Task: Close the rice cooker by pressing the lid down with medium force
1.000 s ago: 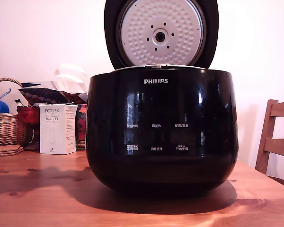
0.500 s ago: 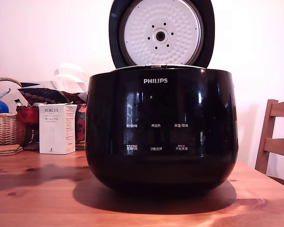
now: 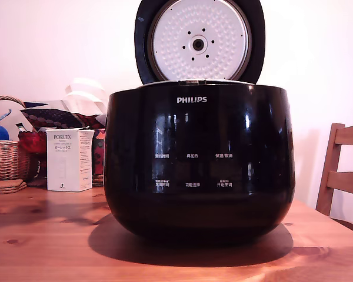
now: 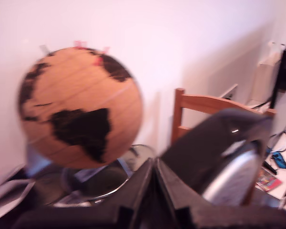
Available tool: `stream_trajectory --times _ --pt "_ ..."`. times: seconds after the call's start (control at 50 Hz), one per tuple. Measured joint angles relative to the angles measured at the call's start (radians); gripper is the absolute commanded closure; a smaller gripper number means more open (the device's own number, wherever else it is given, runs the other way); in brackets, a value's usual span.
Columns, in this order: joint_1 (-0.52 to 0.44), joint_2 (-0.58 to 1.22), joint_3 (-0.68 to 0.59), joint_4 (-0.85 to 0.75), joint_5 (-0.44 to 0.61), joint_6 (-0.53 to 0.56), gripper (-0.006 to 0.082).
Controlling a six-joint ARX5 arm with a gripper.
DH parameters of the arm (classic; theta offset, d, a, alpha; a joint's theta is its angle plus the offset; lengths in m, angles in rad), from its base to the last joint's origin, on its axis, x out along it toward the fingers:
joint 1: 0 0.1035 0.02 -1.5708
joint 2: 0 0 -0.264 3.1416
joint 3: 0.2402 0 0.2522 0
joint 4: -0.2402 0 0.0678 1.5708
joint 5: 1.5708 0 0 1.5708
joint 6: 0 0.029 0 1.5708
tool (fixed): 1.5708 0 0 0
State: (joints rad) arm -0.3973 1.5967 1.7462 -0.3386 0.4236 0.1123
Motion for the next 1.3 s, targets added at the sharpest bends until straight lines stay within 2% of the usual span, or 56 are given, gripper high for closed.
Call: stream_trajectory --times 0.14,0.3,0.58,0.74,0.98,1.3 --pt "0.031 0.017 0.000 -0.011 0.013 0.037 0.0789" --pt "0.025 0.064 0.006 -0.035 0.014 0.075 0.0789" --pt "0.024 0.160 0.087 -0.085 0.014 0.089 0.0789" --pt "0.024 0.162 0.138 -0.121 0.052 0.101 0.0789" --pt "0.017 0.162 0.146 -0.167 0.089 0.101 0.0789" --pt "-0.008 0.162 0.146 -0.174 0.029 0.154 0.0789"
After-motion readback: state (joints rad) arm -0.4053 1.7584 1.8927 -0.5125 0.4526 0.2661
